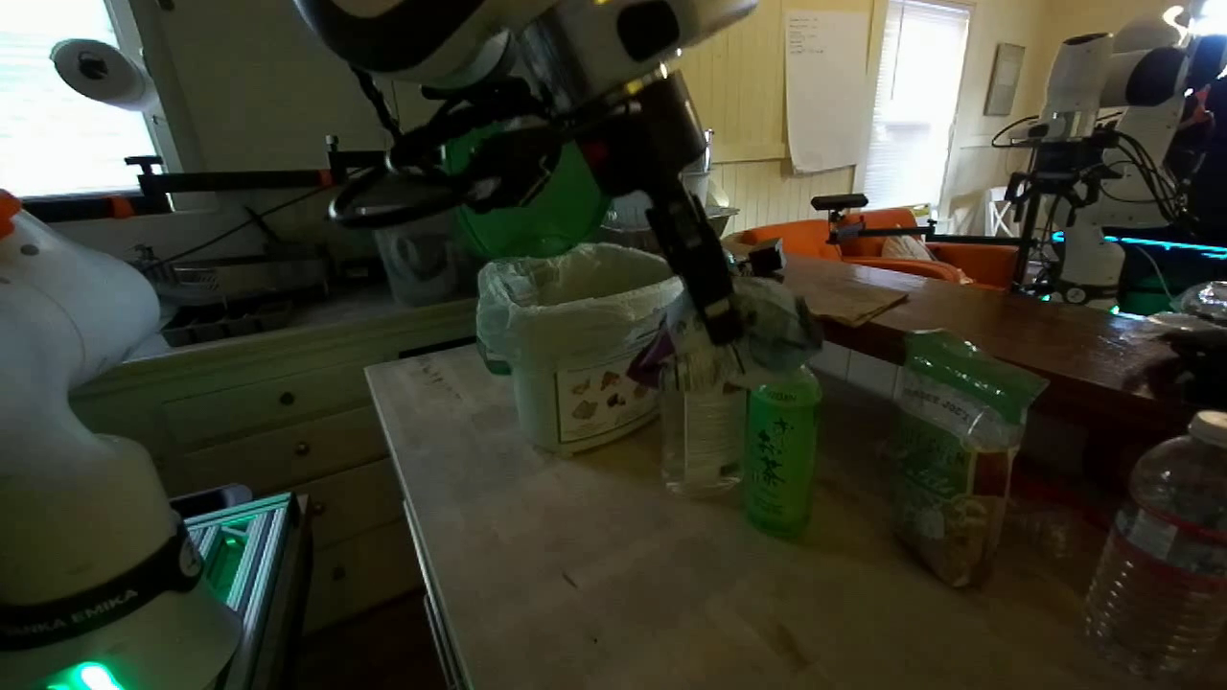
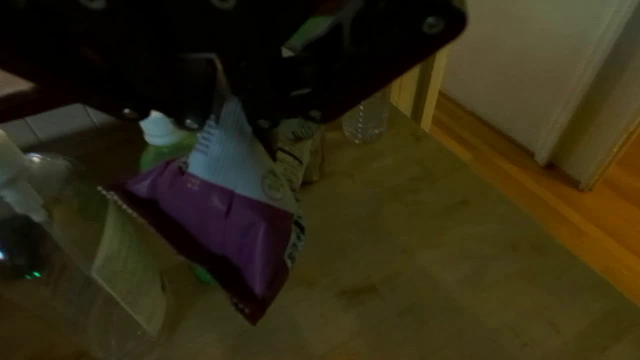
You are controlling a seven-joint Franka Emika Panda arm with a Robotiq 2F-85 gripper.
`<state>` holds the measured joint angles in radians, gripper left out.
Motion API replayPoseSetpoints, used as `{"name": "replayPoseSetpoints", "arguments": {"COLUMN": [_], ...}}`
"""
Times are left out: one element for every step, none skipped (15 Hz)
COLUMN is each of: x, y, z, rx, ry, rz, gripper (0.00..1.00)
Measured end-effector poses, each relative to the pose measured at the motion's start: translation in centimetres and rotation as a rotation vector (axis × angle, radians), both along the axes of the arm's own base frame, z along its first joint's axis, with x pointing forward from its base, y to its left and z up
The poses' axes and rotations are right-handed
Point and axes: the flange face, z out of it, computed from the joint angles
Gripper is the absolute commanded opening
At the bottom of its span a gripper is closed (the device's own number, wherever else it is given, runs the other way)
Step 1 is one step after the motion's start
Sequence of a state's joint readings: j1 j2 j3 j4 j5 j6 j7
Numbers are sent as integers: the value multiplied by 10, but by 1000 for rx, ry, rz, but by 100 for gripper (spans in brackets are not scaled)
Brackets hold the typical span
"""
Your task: Put the packet in the bin
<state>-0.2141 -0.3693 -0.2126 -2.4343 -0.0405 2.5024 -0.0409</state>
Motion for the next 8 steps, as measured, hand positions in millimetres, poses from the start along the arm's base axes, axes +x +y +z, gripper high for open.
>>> {"name": "replayPoseSetpoints", "arguments": {"x": [3,6,11,16,22,28,33,38], "y": [8,17,26,37,47,59,70,83], "z": [14,27,38,48,56,63,69,75], "rx": [-9,-13,-15,-8,2,18,35,52], "ry": [-29,-55,-80,-106,-128,-152,-174,-193], "rz": [36,71,108,149,187,231,274,323], "gripper": [3,3,3,3,3,3,3,3]}}
